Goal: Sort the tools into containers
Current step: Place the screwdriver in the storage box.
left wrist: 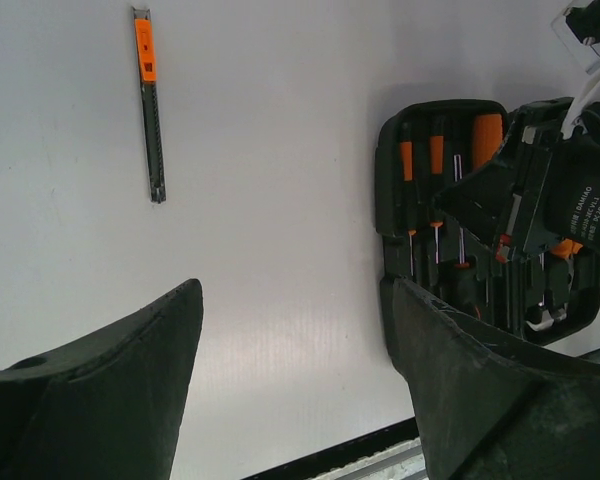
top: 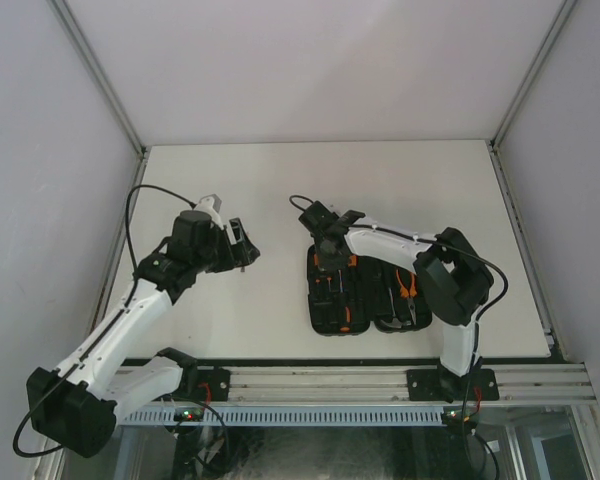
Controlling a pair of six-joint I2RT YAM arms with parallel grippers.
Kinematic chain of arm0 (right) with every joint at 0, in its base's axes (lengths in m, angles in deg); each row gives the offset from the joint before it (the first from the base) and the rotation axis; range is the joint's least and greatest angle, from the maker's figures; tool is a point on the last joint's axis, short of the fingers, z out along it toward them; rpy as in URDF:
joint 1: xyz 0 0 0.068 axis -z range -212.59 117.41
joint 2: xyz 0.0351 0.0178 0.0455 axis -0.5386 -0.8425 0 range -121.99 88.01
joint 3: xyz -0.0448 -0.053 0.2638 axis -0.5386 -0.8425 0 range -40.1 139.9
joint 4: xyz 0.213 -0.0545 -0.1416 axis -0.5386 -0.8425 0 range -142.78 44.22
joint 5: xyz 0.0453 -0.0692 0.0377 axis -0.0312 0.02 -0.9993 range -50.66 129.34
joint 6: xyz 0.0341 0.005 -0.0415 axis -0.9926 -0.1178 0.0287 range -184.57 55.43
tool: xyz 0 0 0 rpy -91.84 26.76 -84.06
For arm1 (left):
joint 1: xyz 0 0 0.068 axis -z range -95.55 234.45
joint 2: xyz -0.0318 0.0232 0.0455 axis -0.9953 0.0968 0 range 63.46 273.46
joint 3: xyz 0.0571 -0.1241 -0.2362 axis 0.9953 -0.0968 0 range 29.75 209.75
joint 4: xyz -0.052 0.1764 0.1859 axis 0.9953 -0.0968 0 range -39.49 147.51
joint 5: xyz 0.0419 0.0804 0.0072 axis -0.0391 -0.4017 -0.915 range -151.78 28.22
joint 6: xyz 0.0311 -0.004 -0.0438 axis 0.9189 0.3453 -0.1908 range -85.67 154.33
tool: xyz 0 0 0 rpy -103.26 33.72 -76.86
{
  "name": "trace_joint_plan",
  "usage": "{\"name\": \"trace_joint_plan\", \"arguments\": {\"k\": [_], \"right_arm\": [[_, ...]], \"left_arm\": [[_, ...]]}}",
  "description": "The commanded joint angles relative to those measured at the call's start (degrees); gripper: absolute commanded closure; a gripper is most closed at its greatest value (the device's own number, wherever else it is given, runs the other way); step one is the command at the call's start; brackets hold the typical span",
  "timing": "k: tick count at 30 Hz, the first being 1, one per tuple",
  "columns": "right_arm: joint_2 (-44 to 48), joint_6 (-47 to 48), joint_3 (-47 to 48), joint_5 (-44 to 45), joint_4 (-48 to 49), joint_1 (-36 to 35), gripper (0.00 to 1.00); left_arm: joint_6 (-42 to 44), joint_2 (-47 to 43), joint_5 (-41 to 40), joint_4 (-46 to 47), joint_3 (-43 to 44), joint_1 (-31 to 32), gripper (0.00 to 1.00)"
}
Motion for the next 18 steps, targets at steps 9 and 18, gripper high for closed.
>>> {"name": "trace_joint_plan", "arguments": {"k": [9, 18], "right_arm": [[-18.3, -0.4, -5.1, -4.4, 1.0, -1.0, 1.0], [-17.6, -2.0, -9.6, -5.7, 4.9, -3.2, 1.0]], "left_arm": [[-1.3, 1.1, -2.4, 3.0, -0.8, 2.2, 0.2], [-1.6, 0.8, -2.8, 3.0, -2.0, 2.8, 0.21]]}}
